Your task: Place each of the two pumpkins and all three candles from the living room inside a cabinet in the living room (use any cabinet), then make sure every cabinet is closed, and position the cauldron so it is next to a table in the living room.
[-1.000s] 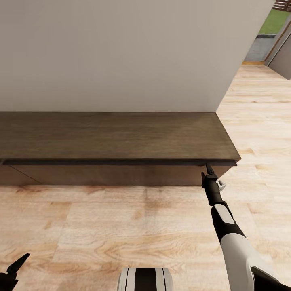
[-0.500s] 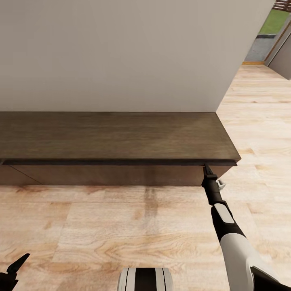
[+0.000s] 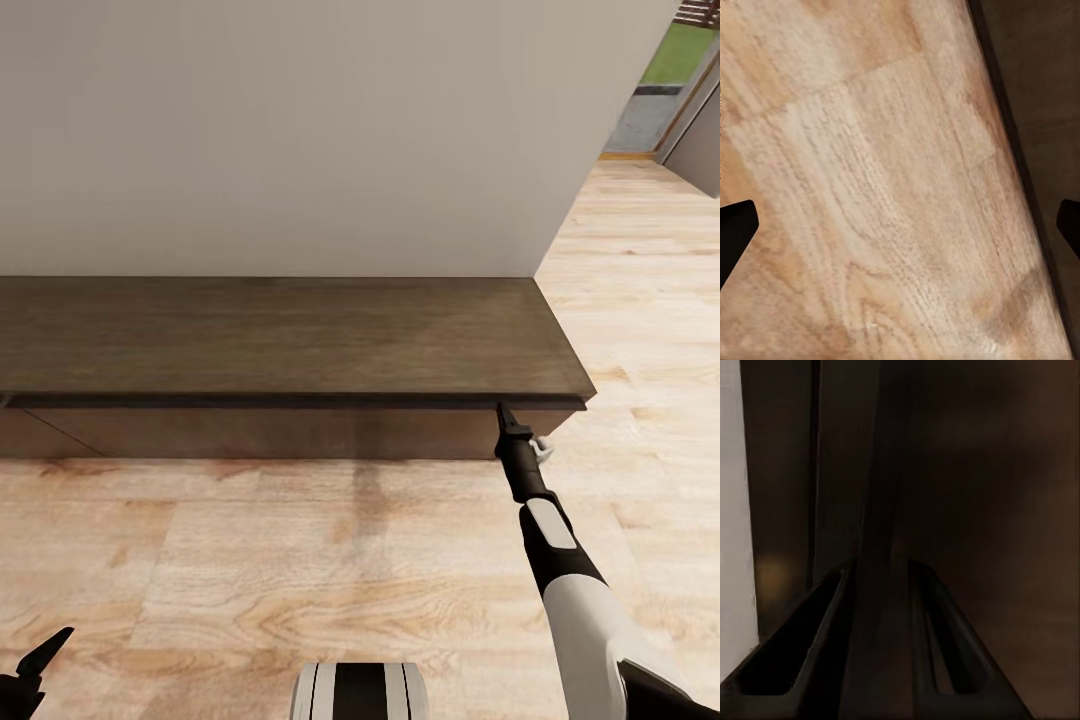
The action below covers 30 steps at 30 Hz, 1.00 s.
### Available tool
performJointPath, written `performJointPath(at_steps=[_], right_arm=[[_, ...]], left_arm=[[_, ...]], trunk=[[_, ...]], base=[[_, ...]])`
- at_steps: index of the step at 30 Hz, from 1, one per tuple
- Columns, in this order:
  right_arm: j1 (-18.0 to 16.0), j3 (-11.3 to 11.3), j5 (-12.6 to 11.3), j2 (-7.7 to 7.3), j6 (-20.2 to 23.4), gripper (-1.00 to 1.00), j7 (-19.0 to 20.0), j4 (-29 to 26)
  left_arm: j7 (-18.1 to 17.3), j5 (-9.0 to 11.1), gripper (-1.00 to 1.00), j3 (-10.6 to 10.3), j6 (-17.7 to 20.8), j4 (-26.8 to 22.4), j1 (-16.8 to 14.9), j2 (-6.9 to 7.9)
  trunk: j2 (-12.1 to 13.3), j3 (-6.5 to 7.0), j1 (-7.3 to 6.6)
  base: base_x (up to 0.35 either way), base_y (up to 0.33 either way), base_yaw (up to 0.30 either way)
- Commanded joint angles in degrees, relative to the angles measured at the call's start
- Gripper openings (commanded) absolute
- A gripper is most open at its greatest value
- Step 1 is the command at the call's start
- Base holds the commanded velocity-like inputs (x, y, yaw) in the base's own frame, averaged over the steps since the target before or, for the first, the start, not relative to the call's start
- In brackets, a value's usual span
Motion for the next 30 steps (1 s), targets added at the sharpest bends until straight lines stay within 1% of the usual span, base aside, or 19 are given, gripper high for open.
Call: performJointPath(at_steps=[1,26,30], right_arm=[[-0.01,-0.11,0.08,0.05,0.45,-1.0,-0.07,0.08],[0.01,0.03,0.08,0.07,0.45,-1.0,-0.15,-0.28],[0.01,0.03,0.08,0.08,0.43,-1.0,-0.18,-0.28]], left_arm=[[-0.21,-0.05,1.0,0.1,0.32,-0.04,-0.03,-0.02],[-0.21,-0.19,1.0,0.21,0.26,0.01,-0.03,-0.19],[-0.21,-0.17,1.0,0.2,0.38,0.07,-0.03,-0.08]], trunk=[[-0.01,-0.03,0.01],[-0.01,-0.03,0.01],[-0.01,-0.03,0.01]], base=[[0.0,0.0,0.0],[-0.001,0.0,0.0],[-0.174,0.0,0.0]])
